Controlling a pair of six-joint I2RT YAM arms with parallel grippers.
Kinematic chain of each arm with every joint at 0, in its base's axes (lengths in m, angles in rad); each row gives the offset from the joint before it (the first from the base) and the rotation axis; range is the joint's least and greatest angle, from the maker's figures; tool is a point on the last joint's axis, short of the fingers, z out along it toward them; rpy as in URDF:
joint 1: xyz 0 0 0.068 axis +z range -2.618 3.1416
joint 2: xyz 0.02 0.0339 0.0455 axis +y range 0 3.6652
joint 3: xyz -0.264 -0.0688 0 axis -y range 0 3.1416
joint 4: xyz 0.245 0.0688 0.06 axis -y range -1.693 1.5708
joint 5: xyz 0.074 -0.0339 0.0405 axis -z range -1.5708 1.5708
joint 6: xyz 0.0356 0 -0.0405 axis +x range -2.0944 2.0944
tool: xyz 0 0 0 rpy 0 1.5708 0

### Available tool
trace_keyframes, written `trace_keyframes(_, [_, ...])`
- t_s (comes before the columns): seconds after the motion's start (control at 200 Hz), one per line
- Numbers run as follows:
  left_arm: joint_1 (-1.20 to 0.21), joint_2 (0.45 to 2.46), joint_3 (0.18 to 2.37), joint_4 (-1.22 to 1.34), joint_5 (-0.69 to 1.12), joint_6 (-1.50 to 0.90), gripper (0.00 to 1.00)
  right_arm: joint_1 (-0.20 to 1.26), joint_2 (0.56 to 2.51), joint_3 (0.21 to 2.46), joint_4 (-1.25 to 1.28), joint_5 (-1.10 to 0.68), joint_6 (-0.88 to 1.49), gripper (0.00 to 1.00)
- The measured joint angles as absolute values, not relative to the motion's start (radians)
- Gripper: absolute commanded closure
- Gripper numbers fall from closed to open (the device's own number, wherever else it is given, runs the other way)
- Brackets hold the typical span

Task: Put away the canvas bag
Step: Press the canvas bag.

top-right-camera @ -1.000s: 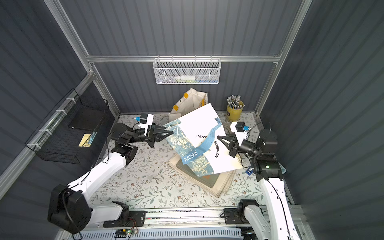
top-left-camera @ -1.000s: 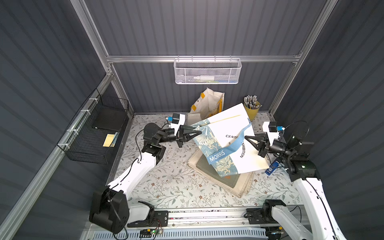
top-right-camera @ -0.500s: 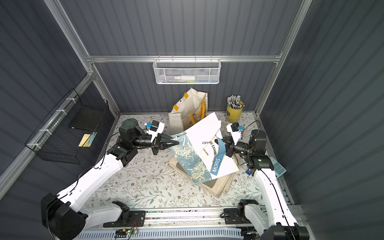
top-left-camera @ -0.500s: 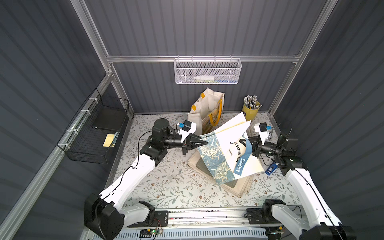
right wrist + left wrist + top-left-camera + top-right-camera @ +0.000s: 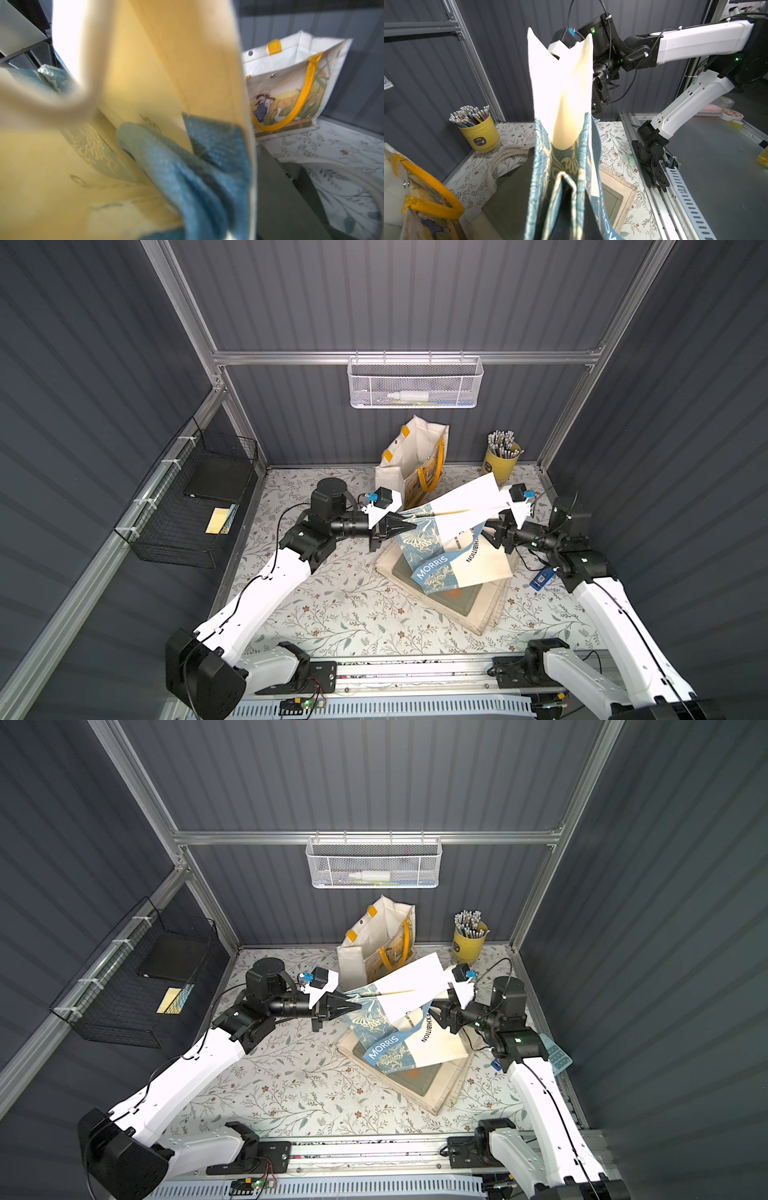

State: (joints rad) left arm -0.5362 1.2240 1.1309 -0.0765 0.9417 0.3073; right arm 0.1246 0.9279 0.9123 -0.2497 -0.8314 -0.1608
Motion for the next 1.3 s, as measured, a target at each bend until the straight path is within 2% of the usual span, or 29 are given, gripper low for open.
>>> trace_keyframes(0.085, [-0.549, 1.222, 1.15, -0.089, 0.9, 0.334, 1.0, 0.132, 0.912, 0.992, -0.279, -0.803, -0.186, 0.38])
trace_keyframes(0.355, [-0.567, 1.224, 1.209, -0.136, 0.77, 0.381, 1.0, 0.168, 0.94, 1.309, -0.4, -0.776, -0.231, 0.32])
trace_keyframes(0.645, [-0.582, 1.261, 1.215, -0.197, 0.653, 0.383, 1.0, 0.307, 0.966, 1.401, -0.476, -0.752, -0.266, 0.31])
trace_keyframes(0.86, [-0.593, 1.264, 1.232, -0.206, 0.604, 0.384, 1.0, 0.491, 1.098, 1.581, -0.676, -0.604, -0.376, 0.29])
trace_keyframes(1.071, [-0.632, 1.291, 1.303, -0.252, 0.574, 0.43, 1.0, 0.664, 1.245, 1.837, -0.891, -0.369, -0.521, 0.24])
trace_keyframes(1.196, [-0.662, 1.308, 1.345, -0.295, 0.544, 0.474, 1.0, 0.698, 1.338, 1.97, -1.003, -0.28, -0.571, 0.2])
trace_keyframes(1.301, [-0.677, 1.313, 1.362, -0.319, 0.522, 0.506, 1.0, 0.702, 1.361, 1.994, -1.062, -0.241, -0.581, 0.18])
